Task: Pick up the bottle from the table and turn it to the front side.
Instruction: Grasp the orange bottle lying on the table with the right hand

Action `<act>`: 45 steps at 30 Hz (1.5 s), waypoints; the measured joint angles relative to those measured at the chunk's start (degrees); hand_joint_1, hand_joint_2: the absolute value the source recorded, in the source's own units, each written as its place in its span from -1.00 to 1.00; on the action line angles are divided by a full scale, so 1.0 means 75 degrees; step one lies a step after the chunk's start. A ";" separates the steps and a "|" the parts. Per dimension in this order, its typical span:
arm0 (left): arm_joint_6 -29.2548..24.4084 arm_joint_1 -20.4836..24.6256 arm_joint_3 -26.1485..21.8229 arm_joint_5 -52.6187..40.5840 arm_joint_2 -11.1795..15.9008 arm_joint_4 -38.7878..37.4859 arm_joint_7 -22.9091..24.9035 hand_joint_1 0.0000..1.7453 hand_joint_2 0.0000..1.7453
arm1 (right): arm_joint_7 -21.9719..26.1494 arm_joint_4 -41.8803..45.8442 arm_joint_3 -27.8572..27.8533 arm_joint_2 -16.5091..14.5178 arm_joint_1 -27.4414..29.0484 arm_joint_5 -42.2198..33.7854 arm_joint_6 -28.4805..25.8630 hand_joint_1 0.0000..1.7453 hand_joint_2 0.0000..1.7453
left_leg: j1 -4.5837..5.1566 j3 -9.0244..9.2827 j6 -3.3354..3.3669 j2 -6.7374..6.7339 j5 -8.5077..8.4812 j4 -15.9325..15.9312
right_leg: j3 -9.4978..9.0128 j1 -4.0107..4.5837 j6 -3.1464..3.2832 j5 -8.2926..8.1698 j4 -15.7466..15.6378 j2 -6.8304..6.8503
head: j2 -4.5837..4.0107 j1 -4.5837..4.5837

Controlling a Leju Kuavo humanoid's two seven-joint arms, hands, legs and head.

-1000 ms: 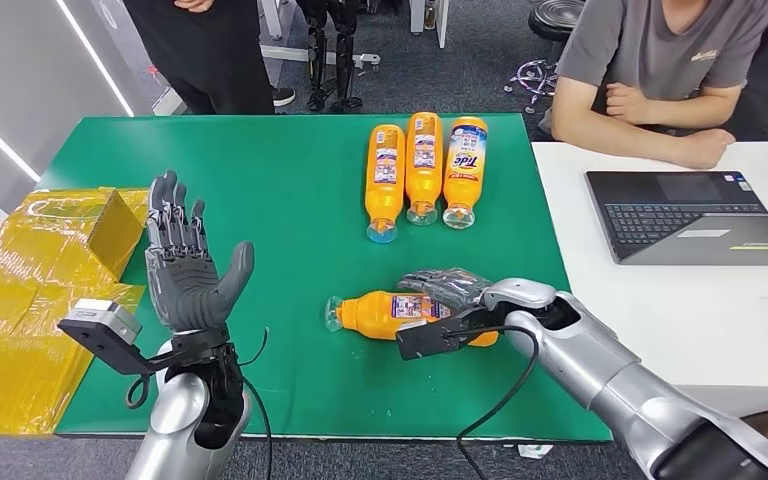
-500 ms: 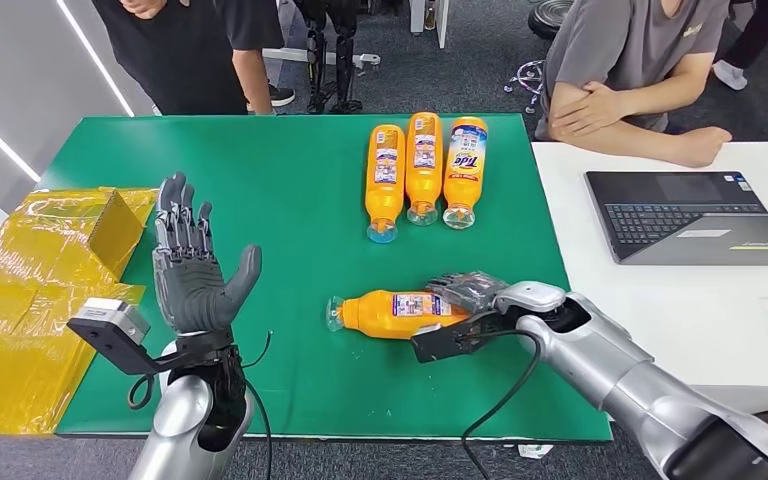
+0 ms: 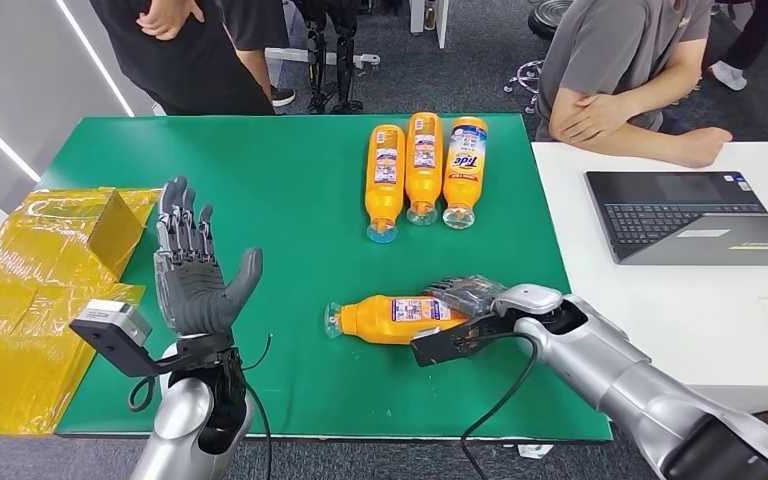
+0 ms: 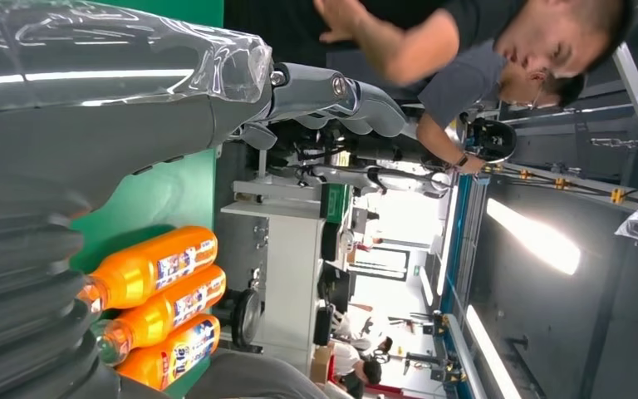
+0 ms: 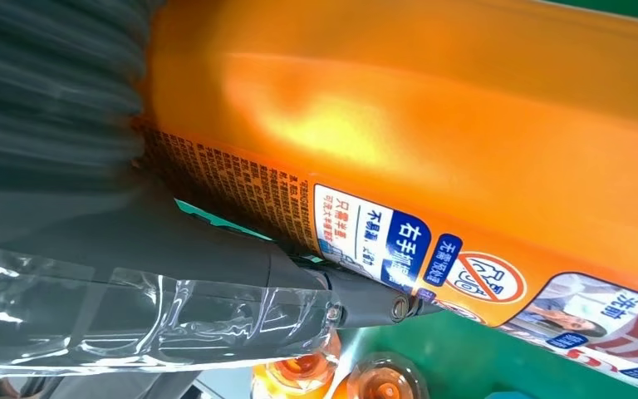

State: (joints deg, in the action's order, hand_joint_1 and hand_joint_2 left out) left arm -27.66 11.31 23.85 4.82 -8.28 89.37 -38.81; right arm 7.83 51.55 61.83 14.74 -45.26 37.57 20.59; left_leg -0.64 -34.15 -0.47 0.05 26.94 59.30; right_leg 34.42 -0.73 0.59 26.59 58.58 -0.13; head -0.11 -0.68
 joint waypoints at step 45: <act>0.0284 -0.0846 -0.0249 0.0025 -0.0227 0.0739 0.0345 -1.00 1.00 | 0.1542 0.1815 -0.3457 -0.2104 0.3536 -0.1962 -0.6975 1.00 1.00 | -0.0001 -0.0003 0.0000 0.0010 0.0002 -0.0009 | 0.0001 0.0002 -0.0002 0.0011 -0.0001 0.0010 | 0.0000 0.0000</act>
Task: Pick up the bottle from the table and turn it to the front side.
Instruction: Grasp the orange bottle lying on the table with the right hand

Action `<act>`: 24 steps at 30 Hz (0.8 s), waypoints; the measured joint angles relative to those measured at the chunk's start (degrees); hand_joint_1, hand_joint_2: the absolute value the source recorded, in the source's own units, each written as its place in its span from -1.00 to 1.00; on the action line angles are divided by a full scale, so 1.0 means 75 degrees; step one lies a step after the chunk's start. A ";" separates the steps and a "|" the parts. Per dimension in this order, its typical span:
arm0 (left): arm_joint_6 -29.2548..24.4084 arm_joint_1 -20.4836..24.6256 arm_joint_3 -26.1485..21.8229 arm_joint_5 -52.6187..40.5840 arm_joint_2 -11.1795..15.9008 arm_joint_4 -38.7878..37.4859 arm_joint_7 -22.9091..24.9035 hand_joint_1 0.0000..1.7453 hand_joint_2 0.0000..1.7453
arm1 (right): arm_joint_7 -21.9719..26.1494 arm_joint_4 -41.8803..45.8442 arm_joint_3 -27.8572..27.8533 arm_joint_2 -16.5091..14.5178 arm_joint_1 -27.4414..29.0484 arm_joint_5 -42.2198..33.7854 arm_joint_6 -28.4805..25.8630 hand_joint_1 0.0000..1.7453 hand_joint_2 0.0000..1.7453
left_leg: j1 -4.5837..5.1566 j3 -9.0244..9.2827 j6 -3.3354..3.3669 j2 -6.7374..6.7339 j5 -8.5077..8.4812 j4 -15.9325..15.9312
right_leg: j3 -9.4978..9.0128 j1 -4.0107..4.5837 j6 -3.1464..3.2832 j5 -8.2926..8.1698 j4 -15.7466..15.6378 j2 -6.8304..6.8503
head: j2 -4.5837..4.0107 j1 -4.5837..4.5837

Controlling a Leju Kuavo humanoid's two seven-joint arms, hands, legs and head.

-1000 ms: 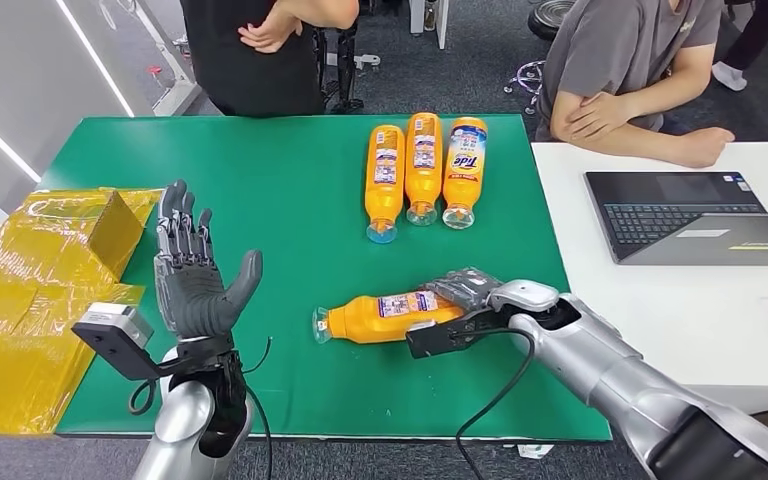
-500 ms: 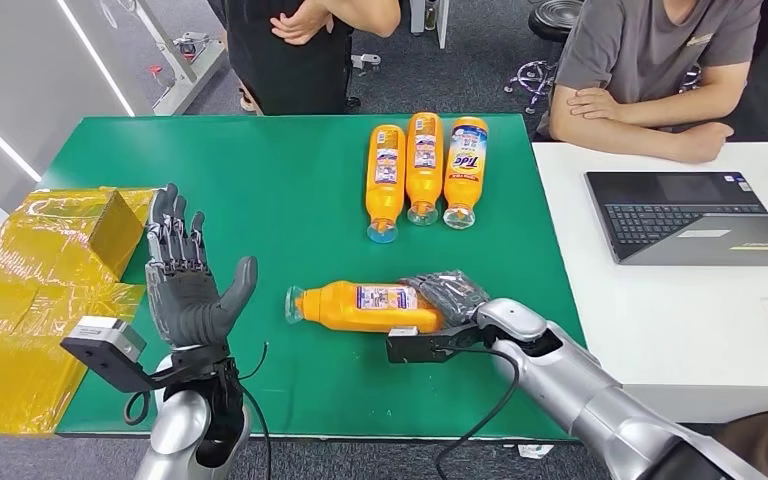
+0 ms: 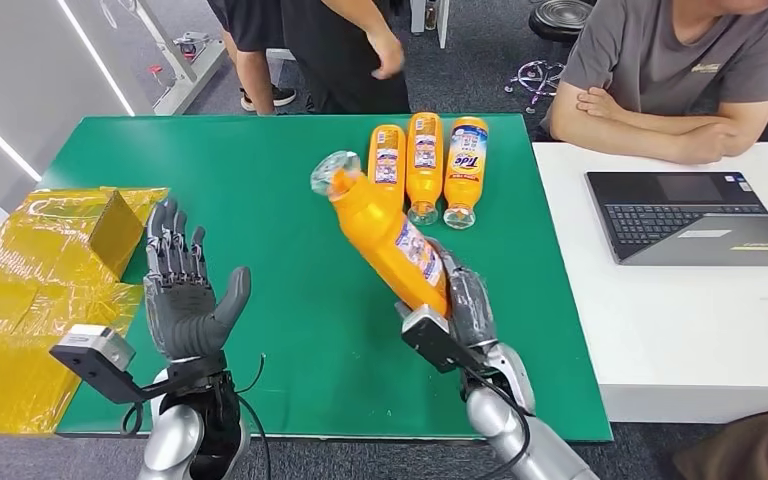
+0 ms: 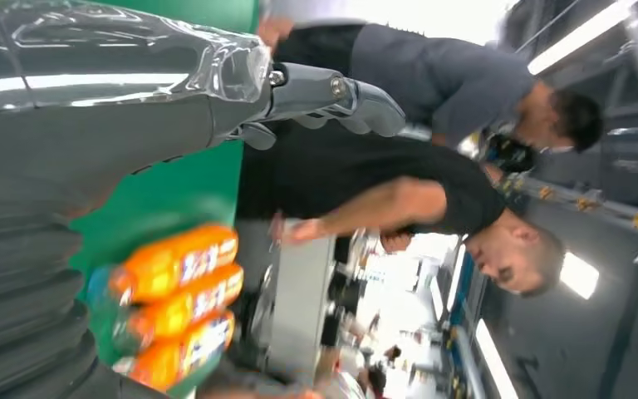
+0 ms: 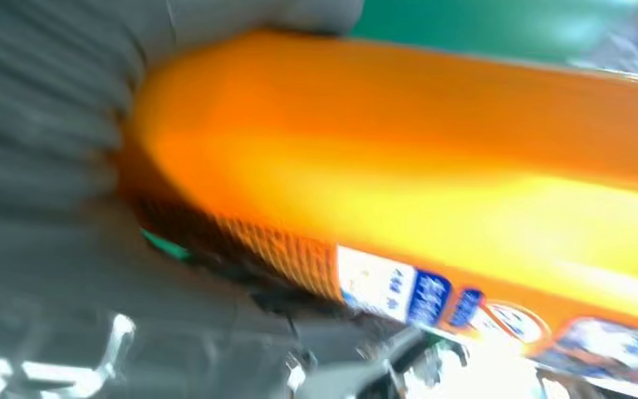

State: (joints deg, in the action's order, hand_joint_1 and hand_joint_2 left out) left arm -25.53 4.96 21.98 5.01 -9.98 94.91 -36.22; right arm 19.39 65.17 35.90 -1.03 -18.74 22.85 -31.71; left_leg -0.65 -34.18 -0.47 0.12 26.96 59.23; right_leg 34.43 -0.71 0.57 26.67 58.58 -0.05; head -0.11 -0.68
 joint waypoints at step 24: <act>0.2780 0.0248 0.0307 0.1536 -0.0039 -0.0312 0.0755 -1.00 1.00 | 0.0305 0.0972 -0.0250 -0.0328 0.0858 0.0193 0.0181 1.00 1.00 | 0.0001 0.0001 0.0000 -0.0004 0.0000 0.0001 | 0.0005 -0.0001 0.0000 -0.0001 -0.0001 -0.0004 | 0.0000 -0.0001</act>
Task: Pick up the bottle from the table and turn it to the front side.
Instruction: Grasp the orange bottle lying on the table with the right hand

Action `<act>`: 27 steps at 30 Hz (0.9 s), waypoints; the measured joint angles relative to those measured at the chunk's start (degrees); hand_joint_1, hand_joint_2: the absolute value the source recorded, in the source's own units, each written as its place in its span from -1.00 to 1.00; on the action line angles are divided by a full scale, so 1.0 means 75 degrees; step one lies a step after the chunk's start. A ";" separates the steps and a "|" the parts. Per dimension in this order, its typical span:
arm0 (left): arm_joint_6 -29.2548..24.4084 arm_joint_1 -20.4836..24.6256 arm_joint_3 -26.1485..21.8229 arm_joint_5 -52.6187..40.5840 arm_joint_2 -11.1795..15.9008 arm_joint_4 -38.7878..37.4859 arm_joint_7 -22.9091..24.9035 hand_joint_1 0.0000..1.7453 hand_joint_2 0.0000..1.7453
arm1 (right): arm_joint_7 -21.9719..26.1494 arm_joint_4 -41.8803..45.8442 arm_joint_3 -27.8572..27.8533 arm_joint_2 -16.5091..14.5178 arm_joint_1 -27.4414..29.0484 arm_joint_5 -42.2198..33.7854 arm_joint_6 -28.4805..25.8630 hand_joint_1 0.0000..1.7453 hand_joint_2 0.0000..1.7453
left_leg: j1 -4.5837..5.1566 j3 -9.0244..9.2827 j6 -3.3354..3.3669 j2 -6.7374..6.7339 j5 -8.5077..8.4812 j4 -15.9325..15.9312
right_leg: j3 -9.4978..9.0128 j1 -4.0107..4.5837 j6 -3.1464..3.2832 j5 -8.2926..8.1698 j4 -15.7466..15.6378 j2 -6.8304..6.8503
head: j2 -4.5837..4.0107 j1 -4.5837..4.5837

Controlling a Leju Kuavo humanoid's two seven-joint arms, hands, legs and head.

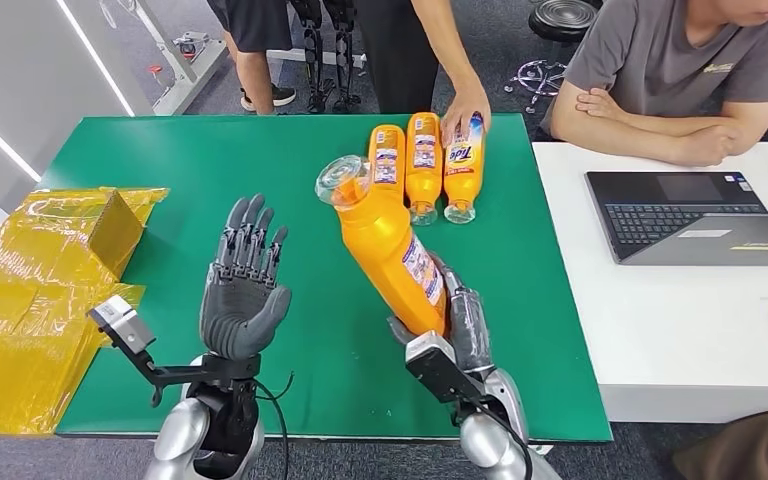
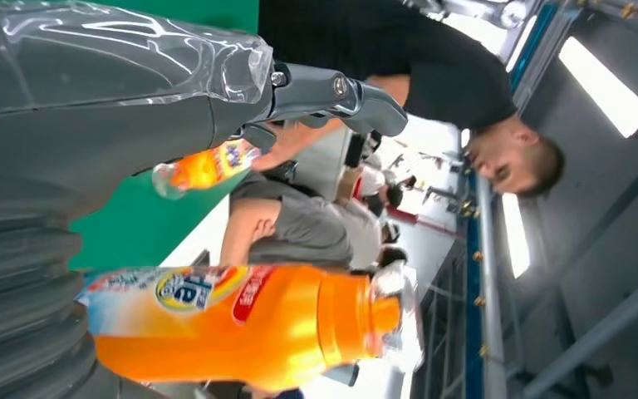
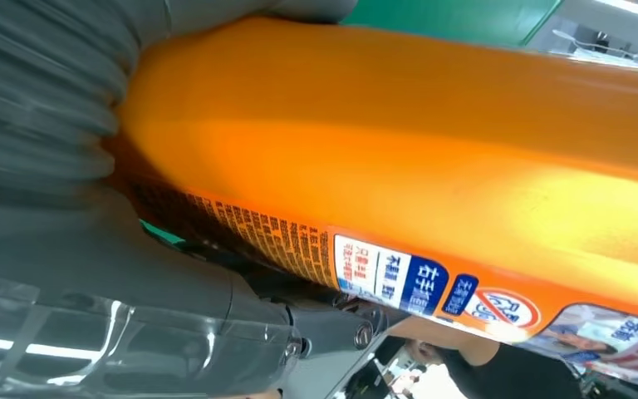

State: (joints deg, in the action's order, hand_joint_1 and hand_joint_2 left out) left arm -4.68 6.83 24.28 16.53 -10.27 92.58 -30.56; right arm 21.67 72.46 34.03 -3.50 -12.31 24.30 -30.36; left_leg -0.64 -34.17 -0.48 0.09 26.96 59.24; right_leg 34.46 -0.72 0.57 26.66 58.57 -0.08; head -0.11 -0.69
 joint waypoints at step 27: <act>0.0114 0.0434 -0.0023 0.0014 0.0000 -0.0767 -0.0076 -1.00 1.00 | -0.0424 -0.0631 0.0836 0.0138 -0.0799 0.0557 0.2765 1.00 1.00 | 0.0000 0.0000 0.0000 0.0000 -0.0001 0.0000 | 0.0000 0.0000 0.0000 0.0000 0.0001 -0.0001 | 0.0000 0.0000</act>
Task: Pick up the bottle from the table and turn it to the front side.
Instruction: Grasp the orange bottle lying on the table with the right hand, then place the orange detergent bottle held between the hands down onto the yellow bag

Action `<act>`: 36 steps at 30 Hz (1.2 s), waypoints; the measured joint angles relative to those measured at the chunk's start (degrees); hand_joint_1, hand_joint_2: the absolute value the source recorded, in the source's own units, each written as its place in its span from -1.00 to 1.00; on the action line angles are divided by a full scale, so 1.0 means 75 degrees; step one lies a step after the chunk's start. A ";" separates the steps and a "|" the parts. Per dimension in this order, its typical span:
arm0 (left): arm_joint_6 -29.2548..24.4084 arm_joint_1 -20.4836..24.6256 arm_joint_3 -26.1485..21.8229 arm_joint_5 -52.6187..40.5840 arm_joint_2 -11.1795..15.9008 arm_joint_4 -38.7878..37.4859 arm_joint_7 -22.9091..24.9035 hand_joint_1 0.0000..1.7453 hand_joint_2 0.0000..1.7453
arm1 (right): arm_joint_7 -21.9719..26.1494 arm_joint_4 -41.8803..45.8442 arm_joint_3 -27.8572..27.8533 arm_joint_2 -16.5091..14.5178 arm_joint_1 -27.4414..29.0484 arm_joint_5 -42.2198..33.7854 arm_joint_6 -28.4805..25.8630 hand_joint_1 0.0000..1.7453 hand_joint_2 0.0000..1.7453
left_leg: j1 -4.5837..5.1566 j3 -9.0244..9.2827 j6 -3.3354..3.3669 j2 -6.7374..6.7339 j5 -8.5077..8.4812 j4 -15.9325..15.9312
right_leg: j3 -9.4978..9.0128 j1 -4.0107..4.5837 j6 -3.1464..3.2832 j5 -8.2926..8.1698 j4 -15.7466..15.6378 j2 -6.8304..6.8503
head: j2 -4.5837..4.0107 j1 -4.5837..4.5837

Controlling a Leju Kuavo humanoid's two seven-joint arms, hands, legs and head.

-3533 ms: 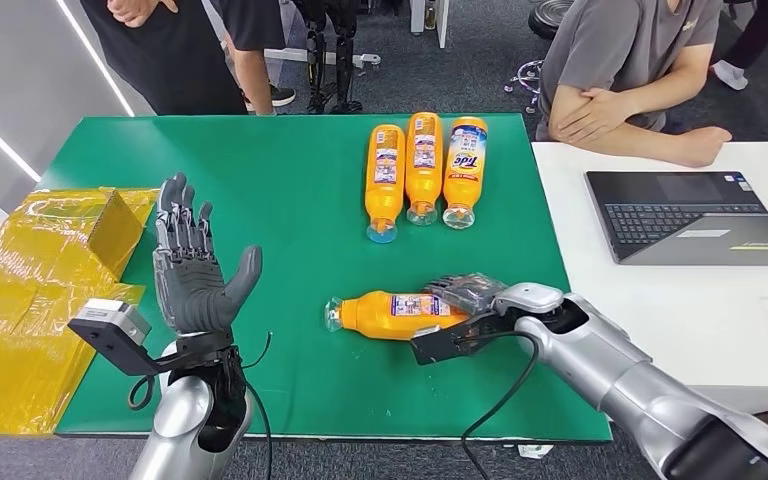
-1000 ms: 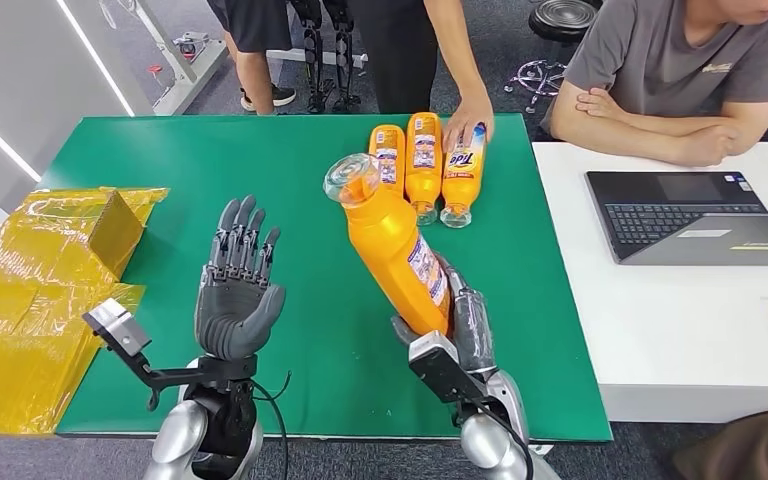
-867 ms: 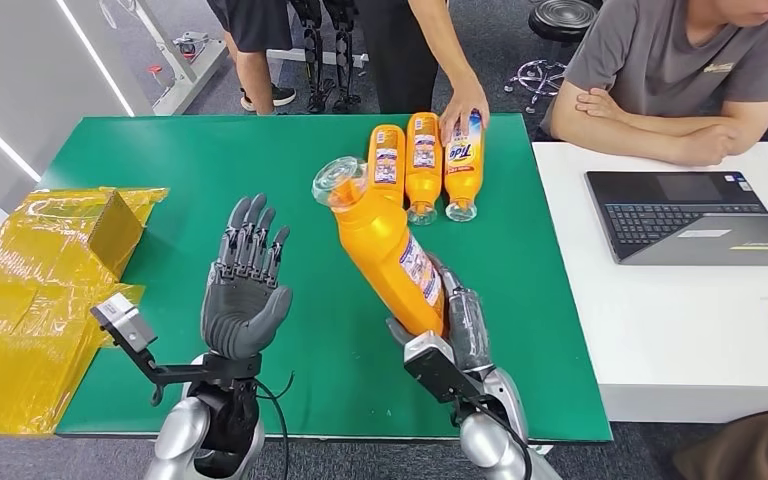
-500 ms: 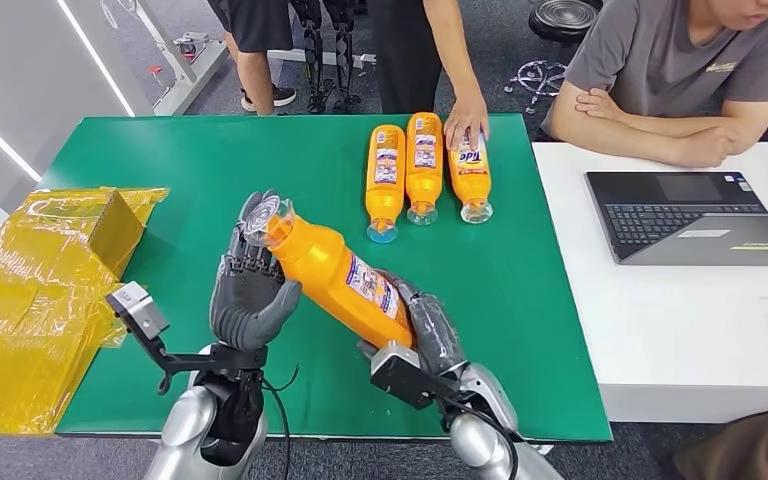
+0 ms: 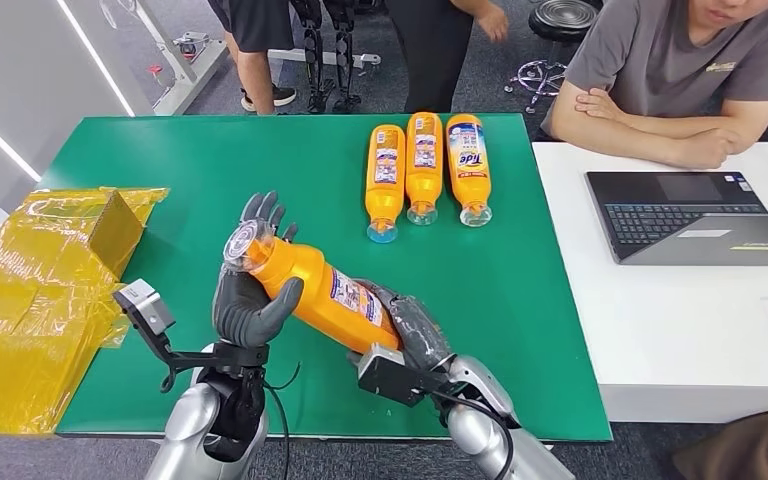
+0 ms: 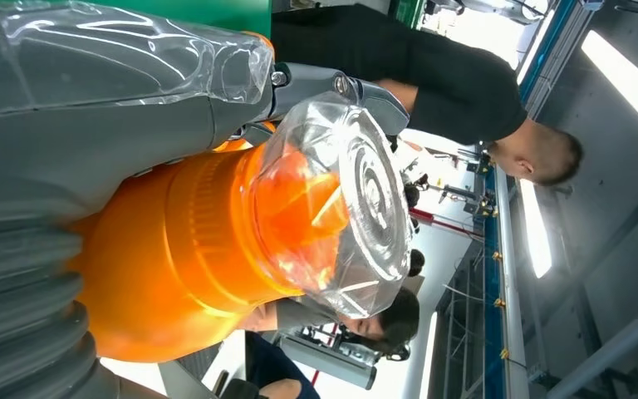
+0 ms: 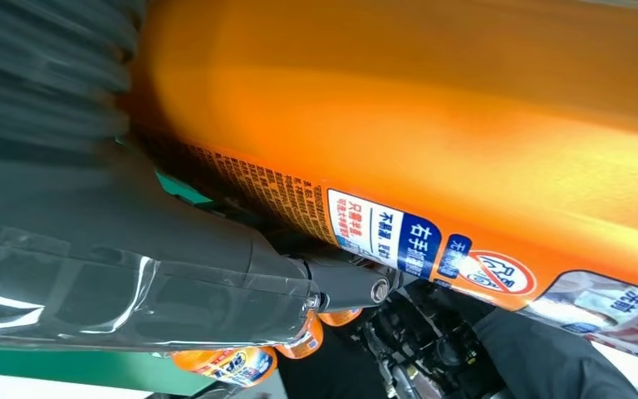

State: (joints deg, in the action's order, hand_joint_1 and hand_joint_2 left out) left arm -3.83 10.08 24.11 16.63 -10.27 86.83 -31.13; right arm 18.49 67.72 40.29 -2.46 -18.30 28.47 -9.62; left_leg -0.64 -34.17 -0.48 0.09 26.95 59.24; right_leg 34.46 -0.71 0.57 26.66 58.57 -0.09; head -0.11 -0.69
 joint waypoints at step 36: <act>-0.0211 0.0215 -0.0066 -0.0514 -0.0044 -0.0232 -0.0037 1.00 1.00 | 0.0435 0.0050 -0.0109 0.0093 0.0023 -0.0008 0.0291 1.00 1.00 | 0.0000 -0.0001 0.0000 0.0001 0.0000 0.0000 | 0.0000 0.0000 0.0000 0.0000 0.0000 0.0001 | 0.0000 0.0000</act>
State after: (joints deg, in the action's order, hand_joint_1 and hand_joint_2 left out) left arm -5.40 11.69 23.61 12.78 -10.61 85.08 -31.41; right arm 21.75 68.10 39.47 -1.76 -18.13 28.41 -7.44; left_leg -0.64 -34.18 -0.48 0.10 26.95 59.25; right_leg 34.46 -0.72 0.57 26.66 58.57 -0.08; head -0.11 -0.69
